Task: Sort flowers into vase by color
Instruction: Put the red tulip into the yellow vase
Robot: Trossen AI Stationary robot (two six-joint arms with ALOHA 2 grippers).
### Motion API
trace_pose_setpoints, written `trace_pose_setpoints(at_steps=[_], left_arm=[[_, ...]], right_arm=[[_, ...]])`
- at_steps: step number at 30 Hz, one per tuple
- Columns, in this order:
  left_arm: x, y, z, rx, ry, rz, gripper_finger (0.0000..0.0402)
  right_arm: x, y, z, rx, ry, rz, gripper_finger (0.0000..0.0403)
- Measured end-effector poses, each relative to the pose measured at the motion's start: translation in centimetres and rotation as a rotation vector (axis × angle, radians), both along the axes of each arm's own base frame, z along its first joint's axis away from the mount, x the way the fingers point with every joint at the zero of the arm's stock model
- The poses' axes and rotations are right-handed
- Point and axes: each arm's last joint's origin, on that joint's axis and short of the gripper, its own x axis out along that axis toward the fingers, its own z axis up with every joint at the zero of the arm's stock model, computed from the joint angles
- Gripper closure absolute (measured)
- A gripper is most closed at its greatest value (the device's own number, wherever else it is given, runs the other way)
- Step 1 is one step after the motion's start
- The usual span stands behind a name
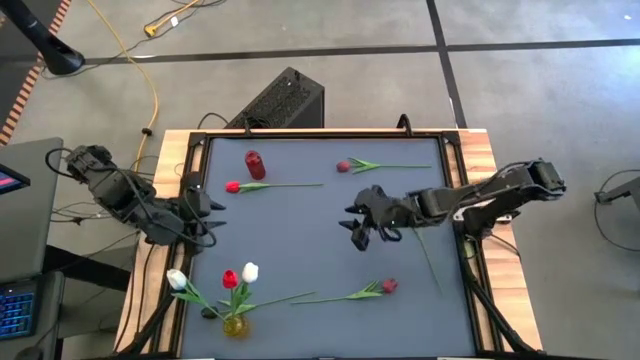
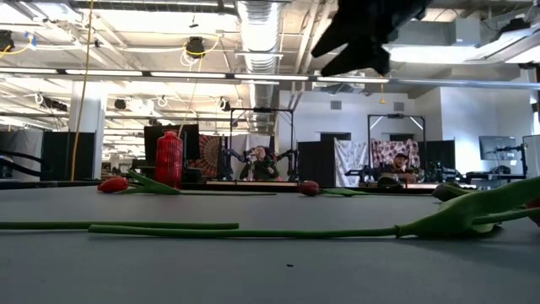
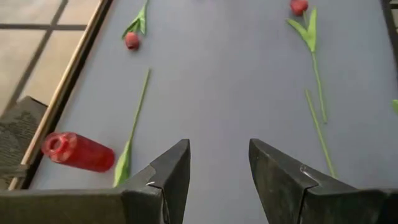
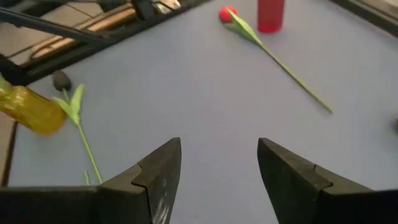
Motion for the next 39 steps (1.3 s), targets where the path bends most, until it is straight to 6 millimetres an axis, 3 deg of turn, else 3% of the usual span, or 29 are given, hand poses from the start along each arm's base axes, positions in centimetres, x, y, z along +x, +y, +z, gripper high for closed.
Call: trace_pose_setpoints(at_steps=[6, 10, 15, 25, 32, 39], left_arm=[[-0.4, 0.5, 0.4, 0.067, -0.046, 0.001, 0.0248], [-1.1, 1.0, 0.9, 0.052, -0.094, -0.009, 0.0248], [-2.2, 1.7, 1.5, -0.003, -0.161, 0.008, 0.0248], [-2.7, 2.1, 1.8, -0.065, -0.205, 0.032, 0.0248], [-2.4, 1.8, 1.8, -0.014, -0.192, -0.007, 0.0248], [-2.1, 1.7, 2.1, 0.017, -0.216, -0.054, 0.0248]], right_arm=[[0.9, -1.3, 1.2, -0.034, -0.12, 0.055, 0.0163], [2.4, -2.2, 0.6, -0.06, -0.171, 0.086, 0.0163], [5.4, -3.7, -1.7, -0.032, -0.142, 0.126, 0.0163], [11.5, -5.8, -3.2, -0.006, -0.126, 0.086, 0.0163], [15.3, -7.3, -2.1, 0.304, -0.253, -0.14, 0.0163], [18.2, -9.2, -2.9, 0.354, -0.313, -0.194, 0.0163]])
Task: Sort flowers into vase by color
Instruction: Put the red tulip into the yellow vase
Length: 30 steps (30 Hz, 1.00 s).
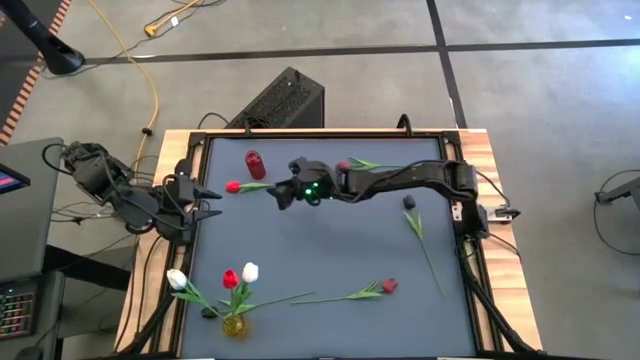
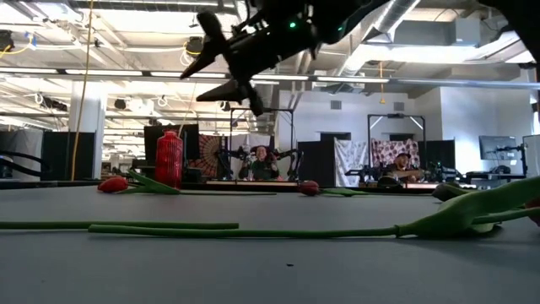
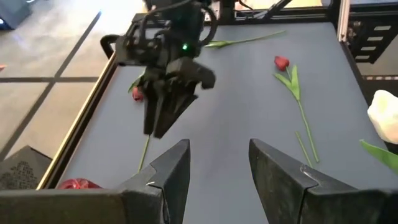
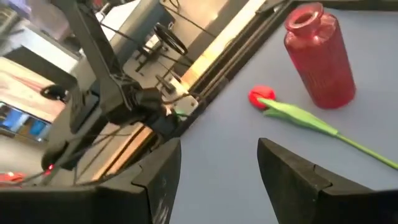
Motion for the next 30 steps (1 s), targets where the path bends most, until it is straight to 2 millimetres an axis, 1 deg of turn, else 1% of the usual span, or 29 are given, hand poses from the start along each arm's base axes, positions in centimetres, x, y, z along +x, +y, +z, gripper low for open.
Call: trace_pose_setpoints(at_steps=[3, 6, 8, 10, 11, 14, 17, 22, 26, 28, 30], left_arm=[[0.0, 0.0, 0.0, -0.01, 0.008, -0.014, 0.0248], [0.0, -0.1, 0.0, -0.018, 0.013, -0.025, 0.0248], [0.0, -0.1, 0.0, -0.019, 0.014, -0.027, 0.0248], [0.0, -0.1, 0.0, -0.016, 0.015, -0.029, 0.0248], [0.0, -0.1, 0.0, -0.014, 0.015, -0.031, 0.0248], [0.0, -0.1, 0.0, -0.011, 0.015, -0.033, 0.0248], [0.0, -0.1, -0.1, -0.013, 0.02, -0.045, 0.0248], [-0.1, -0.4, -0.1, -0.064, 0.054, -0.113, 0.0248], [-0.1, -0.5, -0.2, -0.1, 0.066, -0.131, 0.0248], [-0.1, -0.5, -0.2, -0.118, 0.069, -0.128, 0.0248], [-0.1, -0.5, -0.2, -0.139, 0.071, -0.122, 0.0248]], right_arm=[[1.2, -0.6, -0.9, 0.077, -0.027, -0.038, 0.0163], [2.2, -1.5, -2.5, 0.238, -0.046, -0.135, 0.0163], [2.7, -2.1, -3.7, 0.367, -0.087, -0.28, 0.0163], [3.3, -2.4, -4.6, 0.493, -0.17, -0.426, 0.0163], [3.6, -2.5, -4.9, 0.518, -0.199, -0.479, 0.0163], [4.5, -2.9, -5.2, 0.548, -0.221, -0.577, 0.0163], [4.9, -3.0, -4.6, 0.54, -0.163, -0.659, 0.0163], [4.0, -3.2, -3.6, 0.483, -0.012, -0.833, 0.0163], [3.8, -3.2, -2.9, 0.475, -0.001, -0.89, 0.0163], [3.4, -3.1, -3.2, 0.517, 0.004, -0.934, 0.0163], [2.8, -3.0, -4.2, 0.529, 0.042, -1.002, 0.0163]])
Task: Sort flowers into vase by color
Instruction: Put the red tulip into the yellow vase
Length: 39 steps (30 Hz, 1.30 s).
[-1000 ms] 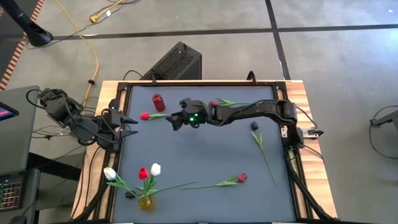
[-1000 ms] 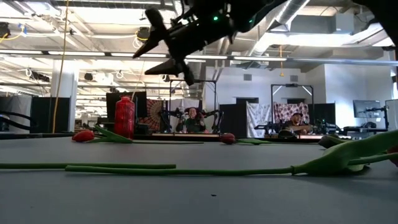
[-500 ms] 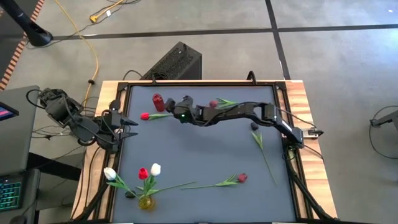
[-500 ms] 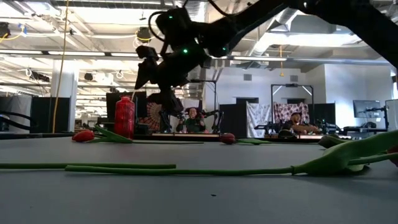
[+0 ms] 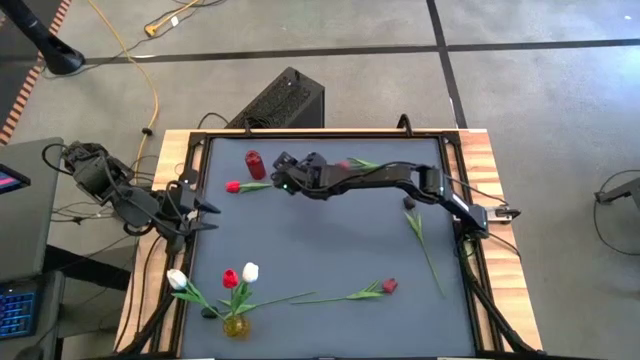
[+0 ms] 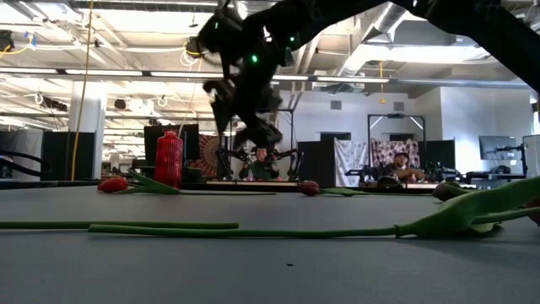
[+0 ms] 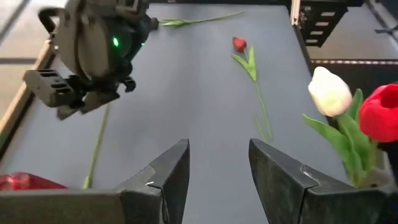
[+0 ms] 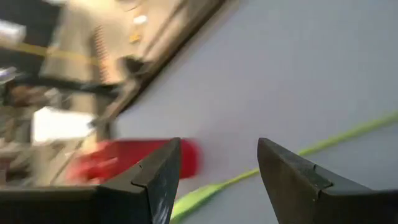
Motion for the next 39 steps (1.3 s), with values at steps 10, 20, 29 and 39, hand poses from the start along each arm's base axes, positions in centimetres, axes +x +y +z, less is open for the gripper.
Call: trace_pose_setpoints(at_steps=[10, 20, 29, 39], left_arm=[[0.0, -0.1, 0.0, -0.056, 0.022, -0.016, 0.0248], [-0.1, -0.2, -0.1, -0.03, 0.036, -0.088, 0.0248], [-0.1, -0.2, -0.1, 0.004, 0.032, -0.115, 0.0248], [-0.1, -0.3, -0.1, -0.037, 0.047, -0.125, 0.0248]], right_arm=[[1.0, 0.9, -5.6, 0.122, -0.072, -0.152, 0.0163], [0.7, -0.1, -7.5, 0.119, -0.009, -0.205, 0.0178], [0.1, -1.2, -7.6, 0.15, 0.126, -0.096, 0.0225], [-0.5, -3.0, -7.3, 0.198, 0.175, -0.058, 0.0265]])
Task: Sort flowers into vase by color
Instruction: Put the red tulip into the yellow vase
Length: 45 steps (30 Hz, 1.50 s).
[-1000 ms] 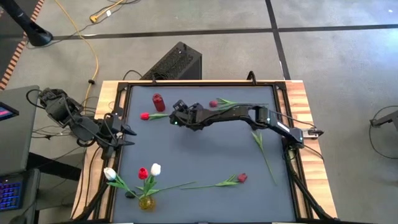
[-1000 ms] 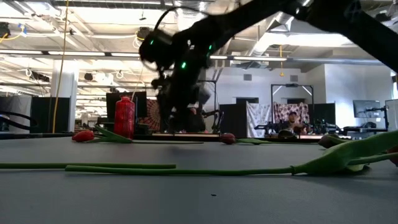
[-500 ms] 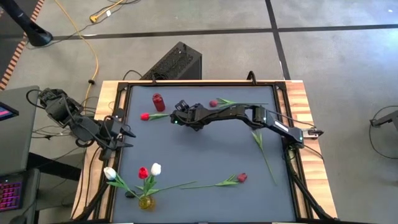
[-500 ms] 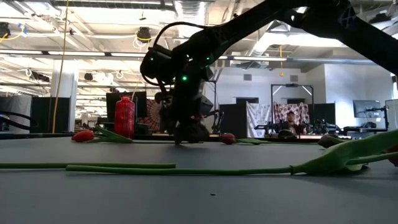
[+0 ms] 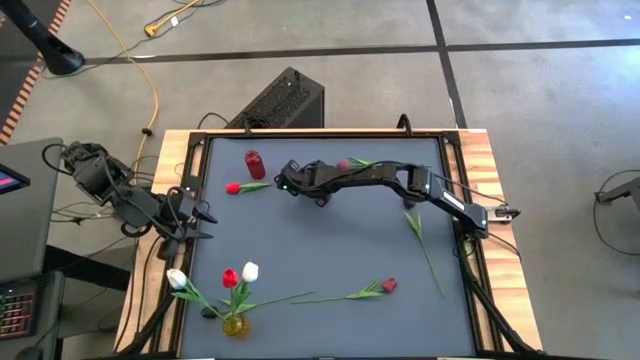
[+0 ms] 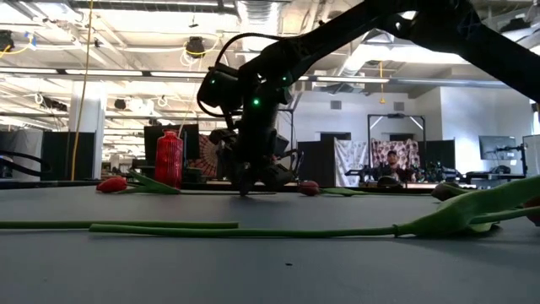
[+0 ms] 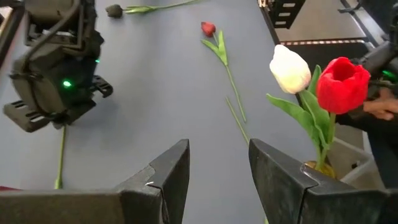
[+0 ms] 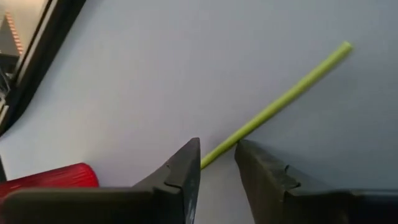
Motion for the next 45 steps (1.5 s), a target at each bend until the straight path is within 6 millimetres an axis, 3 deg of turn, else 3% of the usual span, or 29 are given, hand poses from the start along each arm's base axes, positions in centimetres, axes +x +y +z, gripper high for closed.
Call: trace_pose_setpoints(at_steps=[15, 23, 26, 32, 37, 39, 45], left_arm=[[0.0, 0.0, 0.0, -0.011, 0.007, -0.01, 0.0248], [-0.1, 0.0, -0.1, -0.006, 0.012, -0.012, 0.0248], [-0.1, 0.0, -0.1, -0.005, 0.011, -0.013, 0.0248], [-0.1, 0.0, -0.1, -0.004, 0.011, -0.013, 0.0248], [-0.1, 0.0, -0.1, 0.01, 0.008, -0.023, 0.0248], [0.0, 0.0, 0.0, 0.021, 0.003, -0.023, 0.0248], [0.1, 0.0, 0.1, 0.025, -0.018, -0.012, 0.0248]], right_arm=[[-0.5, -1.9, -0.2, 0.043, 0.019, 0.021, 0.0357], [-0.6, -1.0, 0.5, -0.034, 0.069, 0.038, 0.0386], [-1.2, -1.1, 2.2, -0.103, 0.128, 0.068, 0.0383], [-2.9, -1.0, 8.8, -0.279, 0.197, 0.137, 0.0381], [-3.3, -0.8, 11.2, -0.301, 0.211, 0.258, 0.0375], [-3.1, -0.7, 11.1, -0.262, 0.156, 0.255, 0.0364], [-0.3, -0.3, 6.9, -0.169, -0.033, 0.191, 0.0347]])
